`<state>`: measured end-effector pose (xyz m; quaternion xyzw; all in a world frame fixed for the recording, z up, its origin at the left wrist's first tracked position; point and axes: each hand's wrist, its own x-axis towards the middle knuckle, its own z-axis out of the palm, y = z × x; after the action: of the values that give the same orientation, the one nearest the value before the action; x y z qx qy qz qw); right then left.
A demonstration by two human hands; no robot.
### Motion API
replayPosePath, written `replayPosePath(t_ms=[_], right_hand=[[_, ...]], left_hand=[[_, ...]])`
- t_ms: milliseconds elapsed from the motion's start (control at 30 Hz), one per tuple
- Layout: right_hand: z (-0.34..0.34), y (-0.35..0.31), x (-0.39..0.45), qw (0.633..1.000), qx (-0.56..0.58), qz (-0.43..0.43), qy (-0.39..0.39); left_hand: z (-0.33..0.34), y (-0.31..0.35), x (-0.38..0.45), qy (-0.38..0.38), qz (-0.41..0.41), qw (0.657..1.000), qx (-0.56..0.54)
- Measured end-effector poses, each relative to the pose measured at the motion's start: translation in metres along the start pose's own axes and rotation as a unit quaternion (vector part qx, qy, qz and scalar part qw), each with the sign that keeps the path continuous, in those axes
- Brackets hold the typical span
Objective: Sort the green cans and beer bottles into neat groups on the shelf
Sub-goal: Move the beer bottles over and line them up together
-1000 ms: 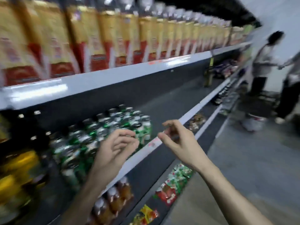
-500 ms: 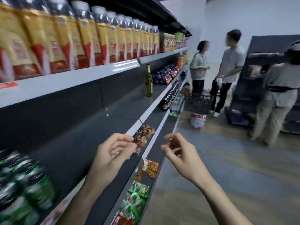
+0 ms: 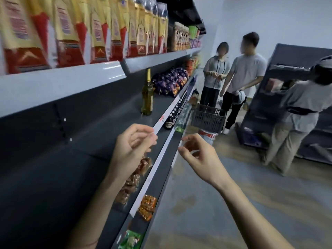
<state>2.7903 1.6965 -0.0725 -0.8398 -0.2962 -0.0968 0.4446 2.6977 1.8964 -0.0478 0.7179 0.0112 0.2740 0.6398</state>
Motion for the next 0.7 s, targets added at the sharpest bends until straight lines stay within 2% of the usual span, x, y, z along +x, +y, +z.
replayPosePath(t_ms=[333, 500, 700], right_hand=[[0.054, 0.102, 0.187, 0.997, 0.029, -0.034, -0.063], [0.094, 0.155, 0.300, 0.990, 0.050, -0.072, -0.106], [0.136, 0.188, 0.411, 0.982, 0.077, -0.104, -0.138]], left_hand=[[0.018, -0.073, 0.124, 0.085, -0.017, 0.995, 0.057], [0.023, -0.099, 0.176, 0.180, -0.040, 0.977, 0.106], [0.039, -0.109, 0.219, 0.266, -0.058, 0.951, 0.150]])
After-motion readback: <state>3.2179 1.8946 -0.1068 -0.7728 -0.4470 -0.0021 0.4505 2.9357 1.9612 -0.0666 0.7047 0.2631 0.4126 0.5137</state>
